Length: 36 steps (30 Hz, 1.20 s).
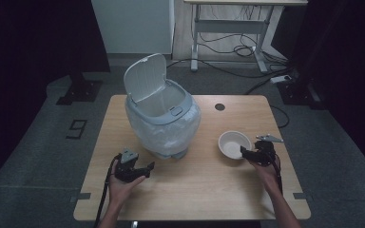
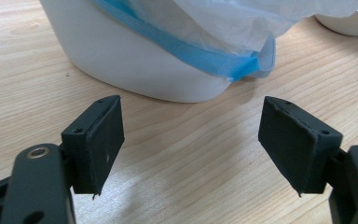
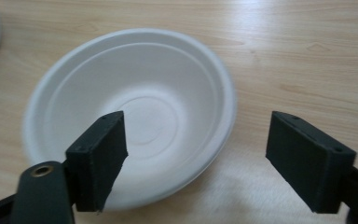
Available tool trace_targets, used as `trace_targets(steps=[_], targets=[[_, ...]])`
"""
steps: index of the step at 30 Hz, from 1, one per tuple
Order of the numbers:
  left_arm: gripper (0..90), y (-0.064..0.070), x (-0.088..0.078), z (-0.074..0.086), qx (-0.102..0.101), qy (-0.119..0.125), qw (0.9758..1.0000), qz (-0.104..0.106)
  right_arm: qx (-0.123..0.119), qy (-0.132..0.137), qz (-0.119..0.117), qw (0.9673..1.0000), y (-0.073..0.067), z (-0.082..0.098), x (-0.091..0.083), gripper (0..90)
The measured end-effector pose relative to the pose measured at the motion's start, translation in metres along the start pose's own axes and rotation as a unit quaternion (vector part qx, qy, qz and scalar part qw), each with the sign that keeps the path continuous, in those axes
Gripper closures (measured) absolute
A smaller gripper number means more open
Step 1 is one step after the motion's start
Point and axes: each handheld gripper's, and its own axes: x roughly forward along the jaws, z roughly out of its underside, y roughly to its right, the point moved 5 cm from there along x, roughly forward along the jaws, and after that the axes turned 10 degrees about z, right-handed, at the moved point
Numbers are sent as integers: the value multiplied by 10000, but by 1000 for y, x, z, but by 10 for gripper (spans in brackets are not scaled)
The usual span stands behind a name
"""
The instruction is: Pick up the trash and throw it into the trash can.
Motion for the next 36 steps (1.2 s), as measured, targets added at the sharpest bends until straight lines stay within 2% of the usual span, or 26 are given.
trace_targets(steps=[5, 9, 10, 11, 13, 16, 20, 21, 22, 23, 26, 27, 32, 34, 36], targets=[[224, 2, 5, 1, 46, -90, 9999, 24, 68, -153, -54, 9998, 5, 3, 12, 269], [224, 3, 6, 2, 42, -115, 9999, 33, 70, -248, -188, 9995, 5, 7, 17, 321], [224, 2, 6, 2, 46, -125, 9999, 27, 34, -296, -255, 9992, 6, 9, 18, 377], [224, 2, 7, 3, 47, -131, 9999, 23, 34, -296, -255, 9992, 6, 9, 18, 377], [224, 2, 7, 3, 48, -138, 9999, 11, 80, -318, -329, 9989, 8, 13, 18, 488], [224, 2, 6, 3, 49, -130, 9999, 10, 122, -368, -336, 9987, 9, 14, 18, 540], [225, 1, 5, 3, 51, -124, 9999, -3, 284, -317, -565, 9975, 11, 21, 16, 662], [226, 1, 6, 3, 47, -129, 9999, -5, 353, -285, -664, 9968, 12, 23, 16, 676], [226, 1, 6, 3, 47, -129, 9999, -5, 353, -285, -664, 9968, 12, 23, 16, 676], [226, 1, 6, 4, 44, -134, 9999, -6, 468, -285, -835, 9950, 14, 25, 14, 707], [226, 2, 8, 5, 68, -168, 9998, -3, 469, -239, -906, 9945, 15, 23, 10, 744], [226, 3, 9, 5, 74, -180, 9998, 3, 524, -152, -1036, 9931, 16, 21, 5, 784], [226, 3, 9, 5, 77, -165, 9998, 3, 563, 0, -1181, 9914, 16, 16, -4, 816], [227, 3, 8, 5, 78, -167, 9998, -1, 593, 167, -1267, 9900, 16, 11, -13, 829], [228, 2, 8, 5, 77, -168, 9998, -2, 599, 222, -1263, 9899, 17, 10, -16, 830]])
